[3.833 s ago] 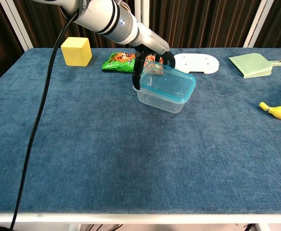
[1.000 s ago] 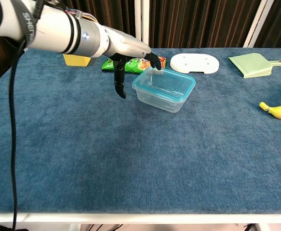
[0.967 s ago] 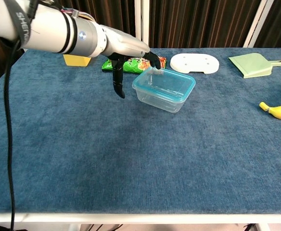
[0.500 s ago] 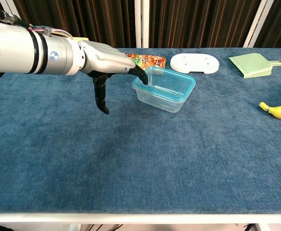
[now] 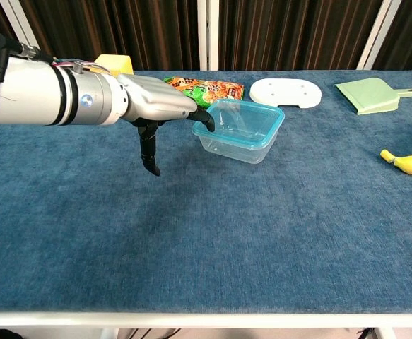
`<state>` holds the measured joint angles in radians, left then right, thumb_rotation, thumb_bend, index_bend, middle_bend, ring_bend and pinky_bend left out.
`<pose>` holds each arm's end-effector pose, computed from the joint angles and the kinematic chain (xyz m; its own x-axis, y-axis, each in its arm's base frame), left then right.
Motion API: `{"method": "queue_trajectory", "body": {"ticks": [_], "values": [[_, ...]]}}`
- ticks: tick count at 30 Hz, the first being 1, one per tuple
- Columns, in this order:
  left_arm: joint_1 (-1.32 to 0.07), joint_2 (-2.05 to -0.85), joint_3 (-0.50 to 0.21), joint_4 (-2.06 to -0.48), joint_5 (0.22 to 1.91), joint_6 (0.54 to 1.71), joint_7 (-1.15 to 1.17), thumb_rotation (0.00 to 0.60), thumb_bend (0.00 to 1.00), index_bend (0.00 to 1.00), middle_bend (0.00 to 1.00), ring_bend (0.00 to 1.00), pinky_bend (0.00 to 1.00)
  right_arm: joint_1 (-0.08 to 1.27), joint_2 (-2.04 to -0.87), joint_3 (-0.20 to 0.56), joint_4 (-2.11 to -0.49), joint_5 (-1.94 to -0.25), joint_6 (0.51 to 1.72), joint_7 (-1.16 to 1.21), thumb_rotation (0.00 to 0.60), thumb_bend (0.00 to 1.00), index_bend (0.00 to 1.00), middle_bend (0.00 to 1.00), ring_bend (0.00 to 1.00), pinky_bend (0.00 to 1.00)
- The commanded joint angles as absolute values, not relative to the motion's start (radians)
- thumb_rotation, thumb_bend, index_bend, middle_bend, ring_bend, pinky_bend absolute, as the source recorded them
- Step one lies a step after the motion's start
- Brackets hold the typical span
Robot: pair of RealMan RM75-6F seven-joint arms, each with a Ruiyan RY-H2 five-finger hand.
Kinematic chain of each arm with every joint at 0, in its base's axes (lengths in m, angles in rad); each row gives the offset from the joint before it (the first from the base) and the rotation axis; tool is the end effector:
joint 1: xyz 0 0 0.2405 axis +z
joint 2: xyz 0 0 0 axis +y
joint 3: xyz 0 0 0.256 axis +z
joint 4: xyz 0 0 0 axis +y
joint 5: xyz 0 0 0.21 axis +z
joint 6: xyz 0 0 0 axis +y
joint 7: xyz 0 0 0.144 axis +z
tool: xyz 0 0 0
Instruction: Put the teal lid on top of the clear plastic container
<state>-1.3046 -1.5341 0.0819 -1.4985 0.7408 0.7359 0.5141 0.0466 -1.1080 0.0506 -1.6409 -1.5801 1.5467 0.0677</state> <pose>-0.0569 0.3590 -0.0615 0.7929 0.3016 0.5295 0.5647 -0.6902 -0.4524 -0.2986 -0.1686 0.1638 0.3179 0.0403 0.9473 -0.9457 -0.0587 0.3198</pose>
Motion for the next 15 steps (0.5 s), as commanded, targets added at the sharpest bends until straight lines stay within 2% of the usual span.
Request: {"method": "queue_trajectory", "body": {"ticks": [1,8,15], "values": [[-1.297,-1.527,0.066,-1.510,0.759,0.751,0.514,0.600,0.07,0.14,0.09,0.00,0.06,0.045,-1.108,0.050,-1.640,-1.581,1.550,0.069,0.600,0.09,0.00,0.12,0.00,0.00],[-1.296,-1.547,0.023,-1.529,0.817,0.772,0.531,0.600,0.07,0.14,0.09,0.00,0.06,0.042,-1.110,0.048,-1.634,-1.582,1.555,0.075,0.600,0.09,0.00,0.12,0.00,0.00],[-1.315,-1.600,-0.001,-1.506,0.804,0.763,0.581,0.600,0.07,0.14,0.09,0.00,0.06,0.036,-1.109,0.046,-1.625,-1.576,1.558,0.088,0.600,0.09,0.00,0.12,0.00,0.00]]}}
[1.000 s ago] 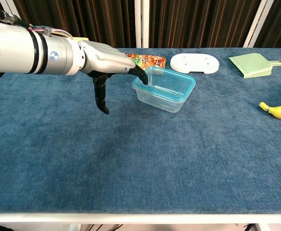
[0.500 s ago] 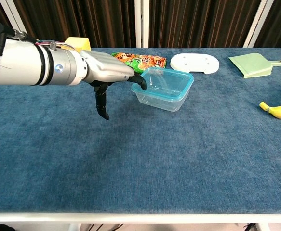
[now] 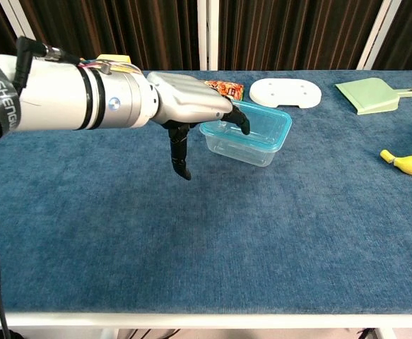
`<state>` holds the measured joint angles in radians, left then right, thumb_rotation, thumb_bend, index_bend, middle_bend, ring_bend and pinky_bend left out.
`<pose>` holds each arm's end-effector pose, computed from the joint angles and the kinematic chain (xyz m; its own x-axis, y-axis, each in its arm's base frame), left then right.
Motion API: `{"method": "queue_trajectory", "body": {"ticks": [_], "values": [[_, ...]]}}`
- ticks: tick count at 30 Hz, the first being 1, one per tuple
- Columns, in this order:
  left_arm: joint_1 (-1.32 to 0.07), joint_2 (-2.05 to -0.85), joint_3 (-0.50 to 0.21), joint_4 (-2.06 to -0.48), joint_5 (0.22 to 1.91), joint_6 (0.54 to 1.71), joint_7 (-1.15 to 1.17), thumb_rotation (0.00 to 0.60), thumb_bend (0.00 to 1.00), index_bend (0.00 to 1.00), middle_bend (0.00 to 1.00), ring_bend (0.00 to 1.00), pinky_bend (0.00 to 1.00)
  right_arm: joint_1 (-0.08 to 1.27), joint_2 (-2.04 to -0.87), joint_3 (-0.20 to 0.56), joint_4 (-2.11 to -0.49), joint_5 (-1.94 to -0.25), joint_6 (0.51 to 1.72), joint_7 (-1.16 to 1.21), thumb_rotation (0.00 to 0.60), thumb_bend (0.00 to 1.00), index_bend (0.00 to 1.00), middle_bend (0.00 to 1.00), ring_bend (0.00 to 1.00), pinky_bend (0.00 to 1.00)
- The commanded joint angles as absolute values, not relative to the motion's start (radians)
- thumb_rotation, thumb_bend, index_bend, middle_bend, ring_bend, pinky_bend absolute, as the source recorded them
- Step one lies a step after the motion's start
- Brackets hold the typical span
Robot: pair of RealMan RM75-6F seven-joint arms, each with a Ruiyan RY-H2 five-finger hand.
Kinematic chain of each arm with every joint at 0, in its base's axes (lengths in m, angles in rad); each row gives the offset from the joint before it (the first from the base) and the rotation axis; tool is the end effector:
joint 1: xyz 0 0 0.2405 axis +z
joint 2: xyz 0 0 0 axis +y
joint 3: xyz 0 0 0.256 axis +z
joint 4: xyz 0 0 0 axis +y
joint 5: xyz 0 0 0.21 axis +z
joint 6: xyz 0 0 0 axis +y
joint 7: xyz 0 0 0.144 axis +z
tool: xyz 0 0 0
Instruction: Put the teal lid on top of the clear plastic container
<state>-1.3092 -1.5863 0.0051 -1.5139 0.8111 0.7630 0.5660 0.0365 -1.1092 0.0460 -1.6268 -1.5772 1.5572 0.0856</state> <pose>-0.0191 0.3442 -0.0748 0.7851 0.2175 0.5800 0.5111 -0.7564 -0.4082 -0.3031 -0.1647 0.1655 0.3131 0.0429 0.9488 -0.9480 -0.0463 0.3149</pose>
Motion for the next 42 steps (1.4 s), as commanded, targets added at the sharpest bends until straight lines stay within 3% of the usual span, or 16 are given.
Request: {"method": "queue_trajectory", "body": {"ticks": [1,19,27,34,42], "values": [[-1.318,-1.606,-0.002,-1.502,0.800,0.763,0.589,0.600,0.07,0.14,0.09,0.00,0.06,0.035,-1.109,0.046,-1.624,-1.576,1.558,0.090,0.600,0.09,0.00,0.12,0.00,0.00],[-1.332,-1.691,0.011,-1.457,0.719,0.798,0.734,0.600,0.07,0.14,0.09,0.00,0.06,0.036,-1.114,0.046,-1.604,-1.573,1.555,0.111,0.600,0.09,0.00,0.12,0.00,0.00],[-1.270,-1.556,-0.084,-1.566,0.767,0.800,0.559,0.600,0.07,0.14,0.09,0.00,0.06,0.035,-1.105,0.048,-1.604,-1.573,1.557,0.117,0.600,0.09,0.00,0.12,0.00,0.00],[-1.094,-1.359,-0.107,-1.666,0.851,0.950,0.373,0.600,0.06,0.14,0.09,0.00,0.07,0.062,-1.073,0.054,-1.612,-1.567,1.513,0.133,0.600,0.09,0.00,0.12,0.00,0.00],[-0.816,-1.226,-0.015,-1.684,0.994,1.239,0.255,0.600,0.06,0.16,0.09,0.00,0.07,0.094,-1.067,0.061,-1.590,-1.571,1.477,0.177,0.600,0.09,0.00,0.11,0.00,0.00]]}}
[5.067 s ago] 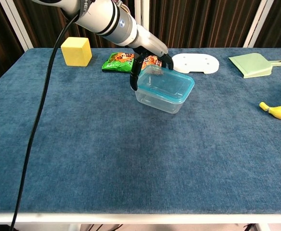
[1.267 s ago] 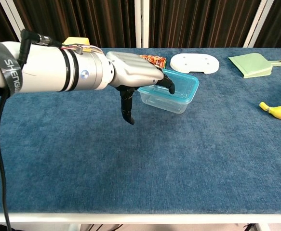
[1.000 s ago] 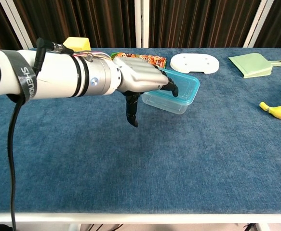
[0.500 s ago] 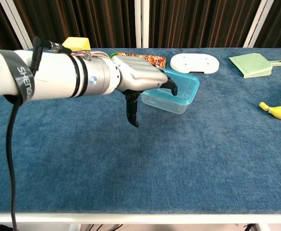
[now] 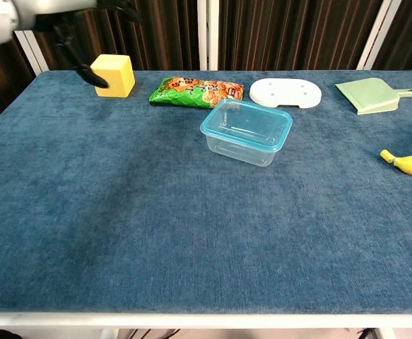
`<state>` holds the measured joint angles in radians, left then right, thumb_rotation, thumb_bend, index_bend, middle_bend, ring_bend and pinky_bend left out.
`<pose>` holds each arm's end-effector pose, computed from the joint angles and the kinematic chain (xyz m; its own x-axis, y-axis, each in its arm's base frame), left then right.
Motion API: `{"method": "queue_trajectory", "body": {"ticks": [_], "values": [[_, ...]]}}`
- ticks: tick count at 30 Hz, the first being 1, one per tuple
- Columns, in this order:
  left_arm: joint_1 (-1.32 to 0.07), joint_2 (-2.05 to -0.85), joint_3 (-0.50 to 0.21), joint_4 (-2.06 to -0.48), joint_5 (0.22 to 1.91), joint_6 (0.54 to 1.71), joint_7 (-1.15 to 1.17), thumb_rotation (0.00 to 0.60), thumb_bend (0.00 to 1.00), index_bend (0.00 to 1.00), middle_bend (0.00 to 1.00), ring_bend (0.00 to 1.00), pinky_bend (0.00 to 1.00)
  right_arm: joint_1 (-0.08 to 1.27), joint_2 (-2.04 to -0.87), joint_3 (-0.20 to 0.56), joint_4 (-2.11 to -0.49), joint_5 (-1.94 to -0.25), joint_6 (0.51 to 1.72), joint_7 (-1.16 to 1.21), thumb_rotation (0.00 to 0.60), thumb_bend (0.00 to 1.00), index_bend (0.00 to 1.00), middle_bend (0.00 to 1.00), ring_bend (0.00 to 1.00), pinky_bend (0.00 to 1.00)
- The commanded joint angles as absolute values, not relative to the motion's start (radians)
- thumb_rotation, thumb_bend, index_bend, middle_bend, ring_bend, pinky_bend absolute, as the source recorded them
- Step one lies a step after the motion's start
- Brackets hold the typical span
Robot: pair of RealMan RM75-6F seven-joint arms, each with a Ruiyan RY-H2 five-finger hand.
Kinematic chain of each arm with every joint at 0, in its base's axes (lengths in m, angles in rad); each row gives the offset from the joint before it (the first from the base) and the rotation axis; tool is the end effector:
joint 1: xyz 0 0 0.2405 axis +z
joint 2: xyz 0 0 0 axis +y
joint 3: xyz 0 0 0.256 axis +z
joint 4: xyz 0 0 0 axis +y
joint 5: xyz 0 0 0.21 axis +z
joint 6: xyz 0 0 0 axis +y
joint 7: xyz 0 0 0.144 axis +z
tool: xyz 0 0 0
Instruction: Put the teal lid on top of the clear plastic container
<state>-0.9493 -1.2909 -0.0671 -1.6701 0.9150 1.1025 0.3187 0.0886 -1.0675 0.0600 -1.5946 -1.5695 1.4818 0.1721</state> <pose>-0.1177 0.3713 0.0619 0.4712 0.1546 0.8683 0.8458 -0.3583 -0.3952 -0.3077 -0.1845 0.1743 0.3037 -0.0017 0.9528 -0.9498 -0.0795 0.3026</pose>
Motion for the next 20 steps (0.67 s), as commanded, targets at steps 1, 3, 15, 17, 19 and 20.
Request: {"method": "queue_trajectory", "body": {"ticks": [1,3,15,17,19,20], "values": [[-0.784,-1.218,-0.003,-1.680,1.006,1.270,0.247,0.600,0.07,0.16,0.09,0.00,0.06,0.096,-1.067,0.062,-1.587,-1.571,1.475,0.179,0.600,0.09,0.00,0.11,0.00,0.00],[-0.713,-1.200,0.026,-1.667,1.038,1.331,0.223,0.600,0.07,0.16,0.10,0.00,0.05,0.101,-1.066,0.063,-1.584,-1.569,1.469,0.183,0.600,0.09,0.00,0.10,0.00,0.00],[-0.383,-1.204,0.120,-1.619,1.204,1.611,0.137,0.600,0.07,0.12,0.08,0.00,0.00,0.097,-1.075,0.059,-1.592,-1.590,1.502,0.173,0.600,0.09,0.00,0.03,0.00,0.00],[-0.350,-1.216,0.123,-1.613,1.228,1.639,0.156,0.600,0.07,0.12,0.08,0.00,0.00,0.093,-1.080,0.054,-1.597,-1.596,1.509,0.164,0.600,0.09,0.00,0.03,0.00,0.00],[-0.325,-1.228,0.120,-1.605,1.246,1.661,0.167,0.600,0.07,0.12,0.08,0.00,0.00,0.089,-1.084,0.048,-1.605,-1.606,1.516,0.152,0.600,0.09,0.00,0.03,0.00,0.00],[-0.309,-1.236,0.117,-1.598,1.258,1.673,0.167,0.600,0.07,0.12,0.08,0.00,0.00,0.086,-1.085,0.044,-1.610,-1.611,1.521,0.142,0.600,0.09,0.00,0.03,0.00,0.00]]}}
